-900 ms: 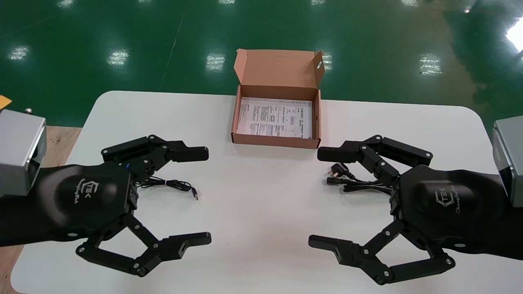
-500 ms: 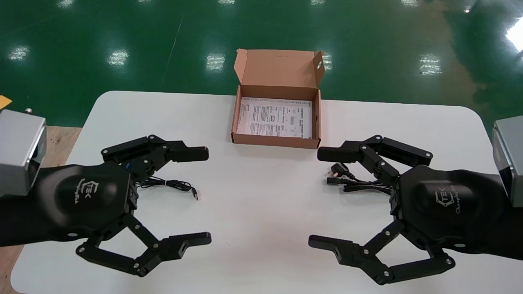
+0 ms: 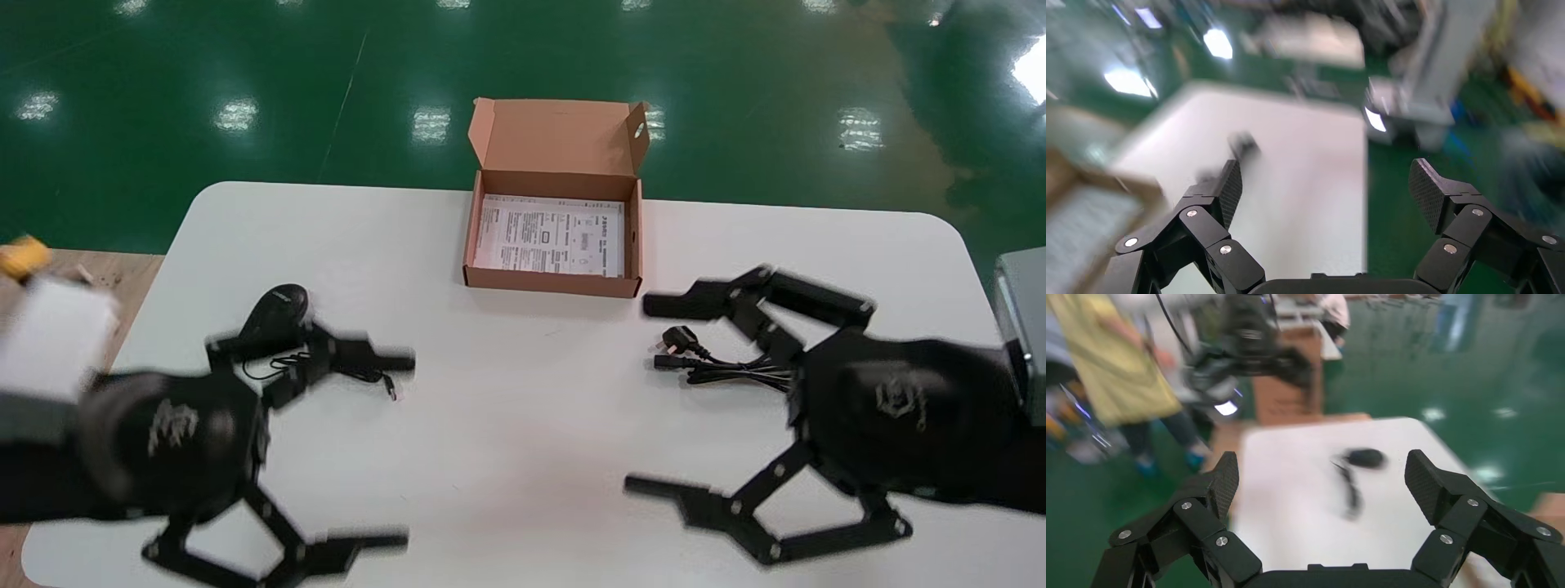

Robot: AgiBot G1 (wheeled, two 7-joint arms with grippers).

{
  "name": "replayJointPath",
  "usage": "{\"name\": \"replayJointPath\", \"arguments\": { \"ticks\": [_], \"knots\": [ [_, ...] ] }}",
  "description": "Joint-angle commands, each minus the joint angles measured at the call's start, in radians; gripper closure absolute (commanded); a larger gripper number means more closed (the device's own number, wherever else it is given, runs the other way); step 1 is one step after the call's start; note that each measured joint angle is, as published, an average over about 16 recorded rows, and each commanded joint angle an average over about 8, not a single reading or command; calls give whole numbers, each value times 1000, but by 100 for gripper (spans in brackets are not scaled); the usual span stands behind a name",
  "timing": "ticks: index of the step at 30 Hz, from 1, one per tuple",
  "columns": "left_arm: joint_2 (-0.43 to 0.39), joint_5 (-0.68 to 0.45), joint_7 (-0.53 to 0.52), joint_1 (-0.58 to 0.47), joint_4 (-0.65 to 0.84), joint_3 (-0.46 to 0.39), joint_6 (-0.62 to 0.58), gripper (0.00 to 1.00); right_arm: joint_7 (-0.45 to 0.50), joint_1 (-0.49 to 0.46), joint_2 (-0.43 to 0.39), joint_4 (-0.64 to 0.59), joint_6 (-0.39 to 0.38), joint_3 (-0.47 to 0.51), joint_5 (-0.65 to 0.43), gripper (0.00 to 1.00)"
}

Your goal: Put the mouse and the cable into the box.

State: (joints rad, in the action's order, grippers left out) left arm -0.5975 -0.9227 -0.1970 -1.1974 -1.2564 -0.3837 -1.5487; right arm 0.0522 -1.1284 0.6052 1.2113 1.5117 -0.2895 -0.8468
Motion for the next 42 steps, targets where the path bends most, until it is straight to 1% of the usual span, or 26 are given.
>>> {"name": "replayJointPath", "arguments": {
  "ticks": [1, 5, 10, 14, 17, 22, 27, 34, 42],
  "knots": [
    [13, -62, -13, -41, -3, -35, -28, 0, -39, -11, -9, -11, 5, 3, -32, 0],
    [-14, -252, 17, -165, 74, -133, -29, 0, -194, -87, 14, -137, 25, -32, -173, 0],
    [-85, -450, 101, -300, 246, -237, -22, 0, -381, -197, 82, -348, 29, -99, -347, 0],
    [-158, -548, 189, -383, 413, -294, -12, 0, -502, -276, 142, -523, 12, -148, -455, 0],
    [-215, -601, 265, -431, 538, -324, 2, 0, -577, -327, 182, -644, -21, -176, -518, 0],
    [-303, -660, 392, -484, 740, -355, 52, 0, -667, -389, 230, -804, -113, -207, -598, 0],
    [-372, -688, 504, -511, 907, -366, 117, 0, -730, -424, 261, -910, -181, -229, -649, 0],
    [-431, -703, 625, -527, 1063, -372, 178, 0, -796, -452, 294, -1013, -215, -249, -684, 0],
    [-447, -706, 709, -531, 1167, -373, 228, 0, -841, -474, 339, -1089, -249, -258, -699, 0]
  ]
}}
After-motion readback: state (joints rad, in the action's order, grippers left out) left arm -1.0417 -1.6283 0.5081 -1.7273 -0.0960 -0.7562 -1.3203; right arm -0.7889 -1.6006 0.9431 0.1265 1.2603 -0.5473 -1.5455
